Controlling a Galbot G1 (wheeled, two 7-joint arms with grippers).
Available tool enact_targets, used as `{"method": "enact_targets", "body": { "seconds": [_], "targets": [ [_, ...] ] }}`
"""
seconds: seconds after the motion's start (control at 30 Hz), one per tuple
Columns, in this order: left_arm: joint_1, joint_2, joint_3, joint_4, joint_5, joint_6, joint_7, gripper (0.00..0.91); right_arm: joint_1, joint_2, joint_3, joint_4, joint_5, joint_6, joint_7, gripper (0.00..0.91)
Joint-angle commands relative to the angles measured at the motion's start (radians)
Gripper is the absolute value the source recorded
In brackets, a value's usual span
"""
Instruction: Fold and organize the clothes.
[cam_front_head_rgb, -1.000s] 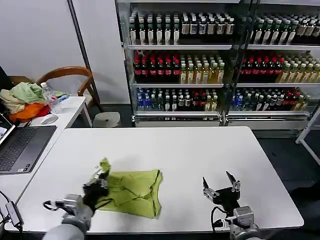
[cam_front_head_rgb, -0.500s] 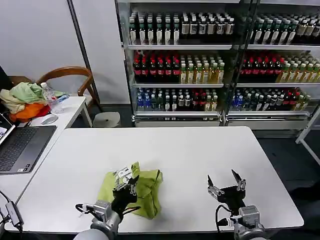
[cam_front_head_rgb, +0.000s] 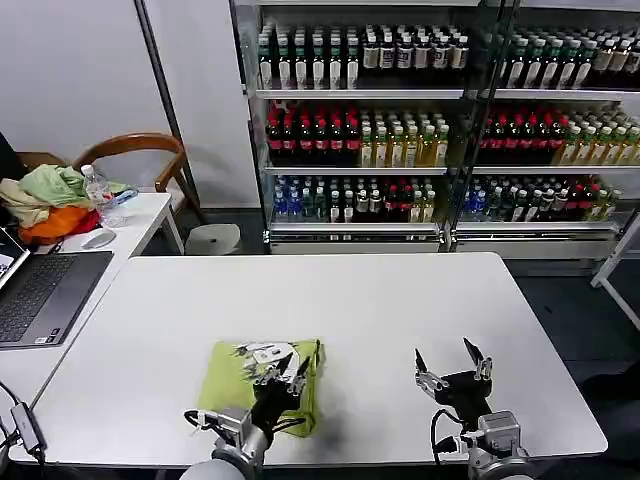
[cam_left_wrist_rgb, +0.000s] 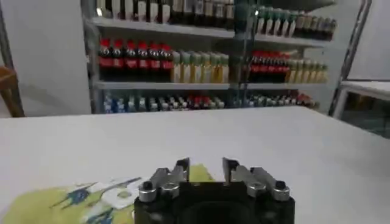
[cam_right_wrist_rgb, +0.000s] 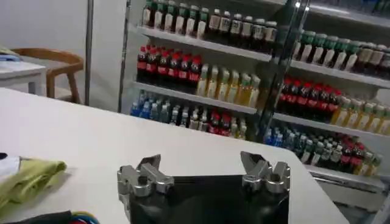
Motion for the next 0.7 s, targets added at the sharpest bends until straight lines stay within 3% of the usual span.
{"method": "enact_targets", "body": {
  "seconds": [0.03,0.2,0.3,0.7],
  "targets": [
    [0.012,0.025,-0.079,-0.085,0.0,-0.096,0.019,0.907,0.002,-0.003,0.0,0.003,0.001,0.001,-0.001,0.907],
    [0.056,0.12,-0.273,-0.036,-0.084,-0.002,-0.064,0.907,0.005,-0.004,-0.004,-0.004,0.002,0.007,-0.004,0.907],
    [0.076,0.139,-0.334,0.022,-0.156,0.031,-0.108,0.907,0.016,-0.007,-0.017,-0.011,0.003,0.007,-0.004,0.907],
    [0.052,0.111,-0.312,0.121,-0.274,0.125,-0.132,0.907,0.027,-0.014,-0.027,-0.02,0.001,0.005,-0.003,0.907]
  ]
}}
